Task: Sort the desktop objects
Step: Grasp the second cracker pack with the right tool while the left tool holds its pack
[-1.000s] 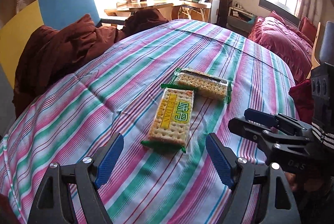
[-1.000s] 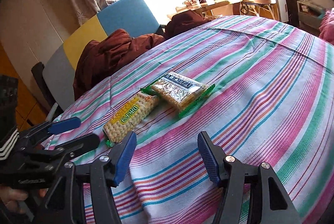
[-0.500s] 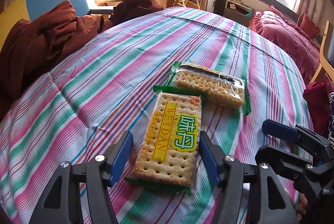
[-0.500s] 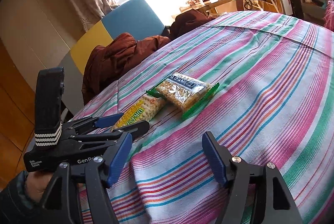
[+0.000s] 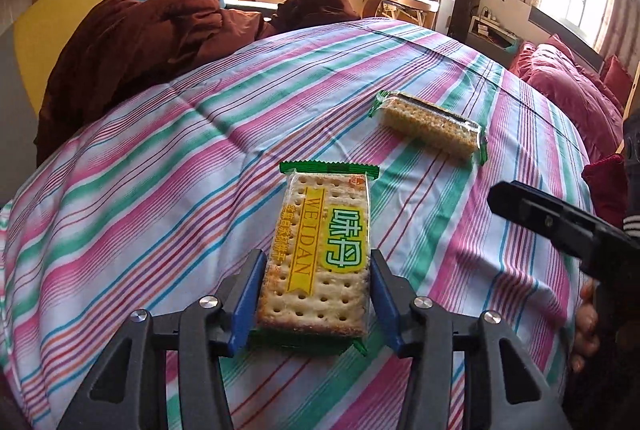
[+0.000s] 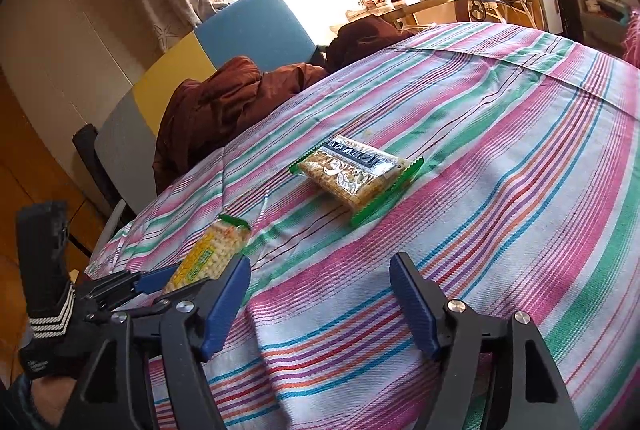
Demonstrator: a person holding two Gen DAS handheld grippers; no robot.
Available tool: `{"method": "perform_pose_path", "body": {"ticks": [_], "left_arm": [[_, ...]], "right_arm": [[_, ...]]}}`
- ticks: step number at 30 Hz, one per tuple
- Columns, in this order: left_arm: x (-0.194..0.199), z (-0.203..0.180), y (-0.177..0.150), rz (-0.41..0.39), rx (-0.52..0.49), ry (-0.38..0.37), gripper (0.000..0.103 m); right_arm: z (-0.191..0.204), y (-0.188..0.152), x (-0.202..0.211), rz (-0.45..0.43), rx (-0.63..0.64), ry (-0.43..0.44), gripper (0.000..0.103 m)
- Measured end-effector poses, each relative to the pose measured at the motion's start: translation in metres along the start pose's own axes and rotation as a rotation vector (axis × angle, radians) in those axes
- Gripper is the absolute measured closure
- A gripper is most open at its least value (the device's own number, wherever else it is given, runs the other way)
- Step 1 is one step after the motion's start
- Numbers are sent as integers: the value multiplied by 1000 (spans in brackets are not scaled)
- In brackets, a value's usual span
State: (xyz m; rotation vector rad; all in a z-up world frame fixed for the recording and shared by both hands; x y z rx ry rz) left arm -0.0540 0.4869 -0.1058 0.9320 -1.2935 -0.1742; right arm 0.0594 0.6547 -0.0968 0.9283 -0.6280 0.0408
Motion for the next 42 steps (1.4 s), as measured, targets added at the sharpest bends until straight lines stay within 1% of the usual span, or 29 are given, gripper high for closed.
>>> {"method": "perform_pose_path", "body": {"ticks": [7,10,13,18,21,23,25,27,30,33,35,36,37,39,42], "left_arm": [[46,28,-44,-16,69,52,51],[65,34,-63,-32,81,76,51],[76,38,-77,-51,86,89,51],[77,43,-79,-63,116,65,51],[76,45,-79,-65,133,47,51],[75,45,-79,-67,139,34,48],[73,41,-79,-65,129,17,39],[72,38,-79,-62,115,14,34],[70,37,-79,-60,118,7,32],[71,41,-79,-69,161,-19,32],[72,44,-79,-74,183,-32,32],[71,44,-79,-75,186,-33,32],[71,44,-79,-77,186,-32,32],[73,44,-80,-81,190,-22,32],[77,48,-81,-93,211,-9,49]], "right_arm": [[18,1,-8,55,121,-103,30],[23,5,-12,76,170,-124,30],[30,13,-18,104,249,-144,30],[38,40,-34,155,409,-170,29],[34,56,-50,214,467,-166,27],[31,62,-63,266,484,-148,25],[30,64,-75,305,497,-136,25],[30,63,-86,333,516,-137,24],[28,59,-99,369,536,-148,24],[24,58,-101,361,514,-142,25],[25,56,-97,353,501,-139,30],[25,56,-95,350,495,-138,36],[27,55,-92,347,492,-137,46],[31,51,-86,341,490,-139,55],[38,38,-74,320,482,-134,55]]}}
Point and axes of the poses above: each gripper's, at about its wrist camera, not at the fingertips, and x roughly against the way its jaws point, z to its left, y to its top, the point moved 3 cm from there along -x, roughly the way its jaws point, and after that the axes turned 6 degrees about -z, right-handed, at the moved point
